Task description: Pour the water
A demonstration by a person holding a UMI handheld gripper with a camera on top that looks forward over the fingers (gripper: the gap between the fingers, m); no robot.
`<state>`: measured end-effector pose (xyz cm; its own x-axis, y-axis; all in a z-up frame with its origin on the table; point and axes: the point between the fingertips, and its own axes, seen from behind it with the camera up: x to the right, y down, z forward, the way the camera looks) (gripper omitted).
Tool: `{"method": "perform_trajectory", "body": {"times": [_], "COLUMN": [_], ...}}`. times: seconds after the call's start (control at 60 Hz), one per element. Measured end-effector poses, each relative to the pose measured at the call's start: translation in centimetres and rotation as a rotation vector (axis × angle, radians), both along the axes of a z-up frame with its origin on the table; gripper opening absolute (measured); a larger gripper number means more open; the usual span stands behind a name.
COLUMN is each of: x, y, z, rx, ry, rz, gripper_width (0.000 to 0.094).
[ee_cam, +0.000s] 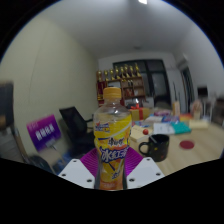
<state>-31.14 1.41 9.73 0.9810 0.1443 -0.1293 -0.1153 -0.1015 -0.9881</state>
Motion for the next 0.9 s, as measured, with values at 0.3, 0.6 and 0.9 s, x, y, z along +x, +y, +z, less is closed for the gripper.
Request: {"method": "perform_trajectory", "body": {"times": [0.3,0.6,0.9], "x": [-1.0,1.2,2.1], "y": [5.5,6.1,5.9], "z": [3.8,7.9,9.0], "rx": [-0.291,-0.309,-0.29], "ry": [1.344,1.919,2.061], "rz": [0.144,0.166,0.157], "gripper_width": [0.0308,0.0307,0.0309]}}
